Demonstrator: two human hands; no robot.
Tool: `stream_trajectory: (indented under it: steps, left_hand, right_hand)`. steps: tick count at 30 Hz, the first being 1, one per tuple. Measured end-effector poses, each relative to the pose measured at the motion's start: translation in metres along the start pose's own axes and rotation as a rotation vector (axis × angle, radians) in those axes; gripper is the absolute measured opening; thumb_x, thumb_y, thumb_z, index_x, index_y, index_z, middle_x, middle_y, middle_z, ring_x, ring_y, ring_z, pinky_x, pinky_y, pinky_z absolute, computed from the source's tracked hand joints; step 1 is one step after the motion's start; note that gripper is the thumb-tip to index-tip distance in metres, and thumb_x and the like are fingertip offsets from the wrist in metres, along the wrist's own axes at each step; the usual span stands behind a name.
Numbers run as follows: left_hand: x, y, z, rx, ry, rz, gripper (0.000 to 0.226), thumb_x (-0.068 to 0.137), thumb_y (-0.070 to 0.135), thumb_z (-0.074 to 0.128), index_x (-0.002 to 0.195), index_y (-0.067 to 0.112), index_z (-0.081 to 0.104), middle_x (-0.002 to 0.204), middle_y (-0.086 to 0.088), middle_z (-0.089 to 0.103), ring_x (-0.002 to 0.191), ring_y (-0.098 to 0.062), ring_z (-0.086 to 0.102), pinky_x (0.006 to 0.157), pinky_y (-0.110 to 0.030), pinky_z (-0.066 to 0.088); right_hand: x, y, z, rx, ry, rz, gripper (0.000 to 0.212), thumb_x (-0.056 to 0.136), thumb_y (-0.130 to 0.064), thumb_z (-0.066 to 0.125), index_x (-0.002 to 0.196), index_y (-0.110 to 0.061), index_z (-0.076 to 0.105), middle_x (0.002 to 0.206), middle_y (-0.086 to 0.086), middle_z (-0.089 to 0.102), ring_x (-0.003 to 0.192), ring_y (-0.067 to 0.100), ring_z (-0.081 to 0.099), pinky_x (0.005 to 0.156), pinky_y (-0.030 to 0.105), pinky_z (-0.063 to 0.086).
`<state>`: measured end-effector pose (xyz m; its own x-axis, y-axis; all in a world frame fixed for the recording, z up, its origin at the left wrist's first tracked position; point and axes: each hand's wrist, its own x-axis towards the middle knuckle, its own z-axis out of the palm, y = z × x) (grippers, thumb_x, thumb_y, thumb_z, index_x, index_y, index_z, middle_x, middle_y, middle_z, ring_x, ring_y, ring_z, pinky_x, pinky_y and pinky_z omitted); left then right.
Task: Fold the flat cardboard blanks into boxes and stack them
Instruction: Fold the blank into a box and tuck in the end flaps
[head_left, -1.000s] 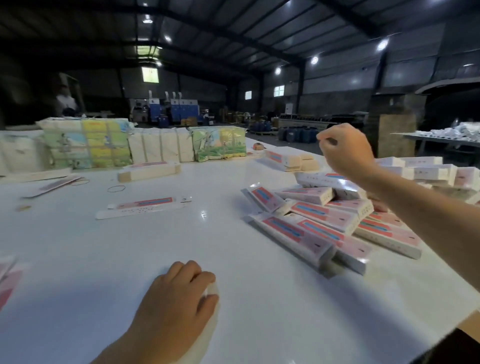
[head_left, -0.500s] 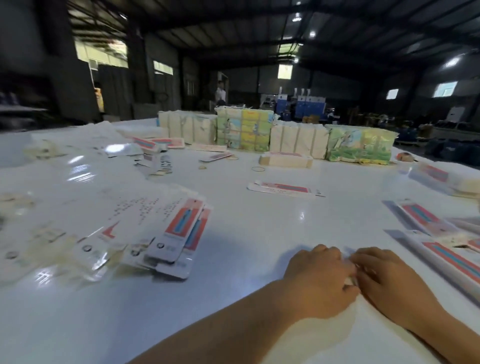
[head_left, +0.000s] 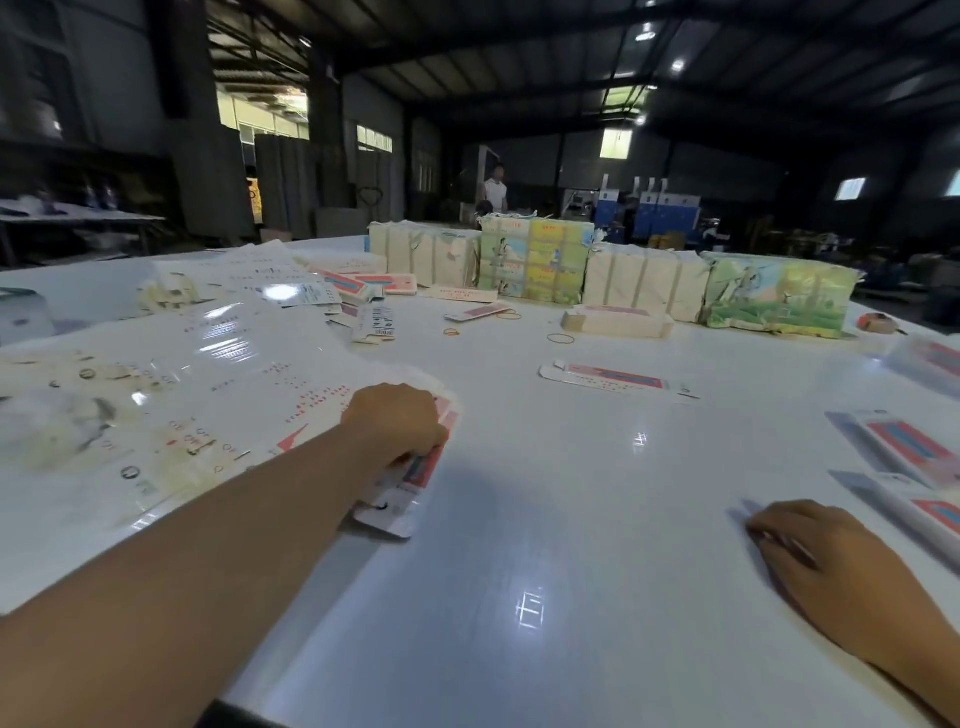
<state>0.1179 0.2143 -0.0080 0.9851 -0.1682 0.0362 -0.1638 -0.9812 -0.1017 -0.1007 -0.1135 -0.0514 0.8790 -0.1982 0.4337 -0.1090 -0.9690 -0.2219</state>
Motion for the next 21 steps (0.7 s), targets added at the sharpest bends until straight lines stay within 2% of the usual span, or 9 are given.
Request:
stream_trajectory:
  steps: [2,5,7,9,11,14,16,18,21]
  left_hand:
    - [0.003,0.003,0.003,0.032,0.01,0.023,0.028,0.077,0.048,0.046,0.086,0.021,0.052,0.076,0.002,0.053,0.066,-0.014,0.048,0.06,-0.029,0.038]
    - [0.01,0.006,0.009,0.017,0.062,0.064,0.043,0.089,0.047,0.034,0.116,0.023,0.056,0.099,-0.002,0.06,0.087,-0.02,0.056,0.074,-0.032,0.043]
    - [0.007,0.003,0.008,0.025,0.133,0.1,0.046,0.095,0.05,0.029,0.119,0.022,0.057,0.092,-0.003,0.059,0.084,-0.021,0.055,0.07,-0.03,0.04]
    - [0.003,0.002,-0.004,-0.015,0.161,0.112,0.042,0.093,0.049,0.038,0.12,0.021,0.056,0.097,-0.003,0.06,0.085,-0.021,0.056,0.069,-0.03,0.041]
    - [-0.005,0.015,-0.024,-0.06,0.159,0.116,0.04,0.088,0.031,0.052,0.126,0.02,0.049,0.095,-0.002,0.057,0.085,-0.023,0.055,0.071,-0.033,0.045]
    - [-0.031,0.065,-0.048,-0.128,0.194,0.223,0.051,0.085,0.01,0.04,0.133,0.026,0.032,0.078,0.0,0.043,0.075,-0.024,0.047,0.076,-0.041,0.043]
    - [-0.057,0.108,-0.046,-0.175,0.229,0.379,0.057,0.085,0.01,0.034,0.137,0.032,0.024,0.094,-0.004,0.051,0.081,-0.027,0.049,0.074,-0.038,0.034]
    - [-0.083,0.148,-0.026,-0.176,0.257,0.533,0.058,0.089,0.016,0.035,0.14,0.035,0.016,0.114,-0.009,0.052,0.1,-0.03,0.049,0.077,-0.039,0.032]
    - [-0.109,0.187,0.006,-0.144,0.329,0.683,0.05,0.096,0.038,0.033,0.142,0.033,0.015,0.123,-0.011,0.048,0.109,-0.032,0.045,0.083,-0.039,0.035]
  right_hand:
    - [-0.001,0.001,0.0,0.001,0.002,-0.017,0.011,0.082,-0.006,0.067,0.082,-0.015,0.073,0.086,-0.001,0.066,0.079,0.03,0.059,0.071,0.033,0.041]
    - [0.0,0.001,-0.002,0.008,-0.011,-0.007,0.011,0.084,-0.009,0.066,0.085,-0.016,0.073,0.091,-0.001,0.067,0.083,0.027,0.059,0.073,0.032,0.04]
    - [0.0,0.0,-0.002,0.004,-0.021,-0.009,0.011,0.086,-0.013,0.064,0.086,-0.019,0.073,0.094,-0.003,0.067,0.086,0.024,0.058,0.074,0.03,0.04]
    - [0.0,-0.001,-0.003,0.004,-0.026,-0.011,0.012,0.088,-0.015,0.061,0.089,-0.019,0.072,0.096,-0.004,0.066,0.089,0.023,0.058,0.075,0.03,0.04]
    - [0.0,-0.002,-0.003,0.002,-0.034,-0.016,0.014,0.09,-0.016,0.059,0.091,-0.019,0.072,0.097,-0.003,0.065,0.092,0.023,0.058,0.078,0.031,0.042]
    - [0.0,-0.003,-0.004,0.002,-0.038,-0.01,0.018,0.093,-0.019,0.054,0.096,-0.019,0.072,0.103,-0.003,0.065,0.097,0.022,0.056,0.081,0.029,0.041]
    - [0.0,-0.004,-0.006,0.005,-0.05,-0.005,0.02,0.093,-0.021,0.052,0.099,-0.02,0.07,0.107,-0.004,0.064,0.1,0.021,0.054,0.082,0.028,0.04]
    - [-0.001,-0.006,-0.008,0.006,-0.065,0.003,0.02,0.093,-0.02,0.051,0.102,-0.02,0.069,0.109,-0.003,0.063,0.101,0.02,0.053,0.084,0.028,0.04]
    - [-0.002,-0.008,-0.012,0.006,-0.075,0.035,0.021,0.09,-0.018,0.052,0.102,-0.017,0.069,0.106,0.002,0.063,0.102,0.024,0.053,0.082,0.031,0.043]
